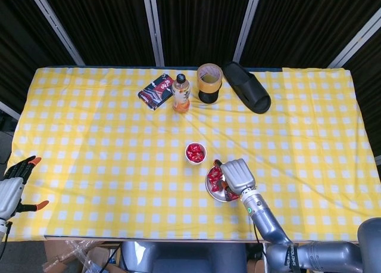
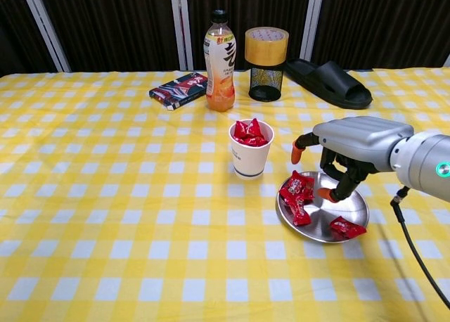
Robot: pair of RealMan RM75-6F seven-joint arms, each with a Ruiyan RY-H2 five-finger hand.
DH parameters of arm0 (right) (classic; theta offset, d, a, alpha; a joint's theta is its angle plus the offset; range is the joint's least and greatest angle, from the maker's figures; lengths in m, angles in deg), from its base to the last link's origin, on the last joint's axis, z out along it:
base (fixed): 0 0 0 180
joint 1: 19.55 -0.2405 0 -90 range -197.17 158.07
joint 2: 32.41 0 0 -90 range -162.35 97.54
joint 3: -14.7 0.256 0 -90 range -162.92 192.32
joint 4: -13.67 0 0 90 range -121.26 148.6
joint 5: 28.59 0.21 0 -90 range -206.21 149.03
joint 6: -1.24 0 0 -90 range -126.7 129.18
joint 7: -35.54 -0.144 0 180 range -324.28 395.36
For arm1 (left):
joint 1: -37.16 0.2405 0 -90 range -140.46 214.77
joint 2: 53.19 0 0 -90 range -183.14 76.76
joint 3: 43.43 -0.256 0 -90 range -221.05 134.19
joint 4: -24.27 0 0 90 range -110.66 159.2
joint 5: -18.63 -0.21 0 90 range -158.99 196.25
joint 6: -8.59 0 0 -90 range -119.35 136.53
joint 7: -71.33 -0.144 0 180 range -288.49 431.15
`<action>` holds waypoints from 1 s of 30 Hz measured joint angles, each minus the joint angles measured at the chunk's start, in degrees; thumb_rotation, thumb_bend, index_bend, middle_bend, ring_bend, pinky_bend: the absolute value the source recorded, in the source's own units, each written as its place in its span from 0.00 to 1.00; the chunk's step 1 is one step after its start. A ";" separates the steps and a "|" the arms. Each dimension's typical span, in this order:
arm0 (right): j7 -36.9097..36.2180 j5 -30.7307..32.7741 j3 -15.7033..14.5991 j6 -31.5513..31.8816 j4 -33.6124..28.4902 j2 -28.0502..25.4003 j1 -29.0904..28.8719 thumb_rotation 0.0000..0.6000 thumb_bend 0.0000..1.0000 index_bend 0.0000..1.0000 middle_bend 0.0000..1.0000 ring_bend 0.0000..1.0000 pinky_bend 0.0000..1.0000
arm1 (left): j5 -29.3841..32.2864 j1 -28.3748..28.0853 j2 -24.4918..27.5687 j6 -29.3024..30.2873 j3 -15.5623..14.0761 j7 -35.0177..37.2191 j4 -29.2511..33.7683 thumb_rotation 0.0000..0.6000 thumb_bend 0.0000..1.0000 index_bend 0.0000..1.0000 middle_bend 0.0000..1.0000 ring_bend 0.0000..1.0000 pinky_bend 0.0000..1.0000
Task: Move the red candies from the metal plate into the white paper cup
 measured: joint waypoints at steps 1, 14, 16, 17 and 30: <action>0.01 0.17 0.13 -0.22 0.37 0.16 -0.06 1.00 0.41 0.30 0.83 0.94 1.00 | 0.05 -0.02 0.01 -0.05 0.01 0.02 0.00 1.00 0.06 0.02 0.00 0.00 0.00; -1.11 1.05 0.38 -2.28 3.14 1.52 0.10 1.00 0.41 0.36 0.83 0.94 1.00 | 0.50 -0.18 -0.05 -0.41 0.12 -0.23 0.05 1.00 0.07 0.02 0.00 0.00 0.00; -1.48 0.74 0.37 -2.46 3.47 1.84 0.21 1.00 0.41 0.36 0.83 0.94 1.00 | 0.53 -0.17 -0.06 -0.39 0.13 -0.26 0.05 1.00 0.07 0.02 0.00 0.00 0.00; -1.59 0.59 0.39 -2.51 3.55 1.98 0.24 1.00 0.41 0.36 0.83 0.94 1.00 | 0.53 -0.17 -0.05 -0.40 0.12 -0.27 0.06 1.00 0.07 0.02 0.00 0.00 0.00; -2.05 -0.20 0.84 -2.65 4.31 2.77 0.62 1.00 0.41 0.32 0.83 0.94 1.00 | 0.52 -0.15 -0.11 -0.32 0.14 -0.31 -0.01 1.00 0.07 0.02 0.00 0.00 0.00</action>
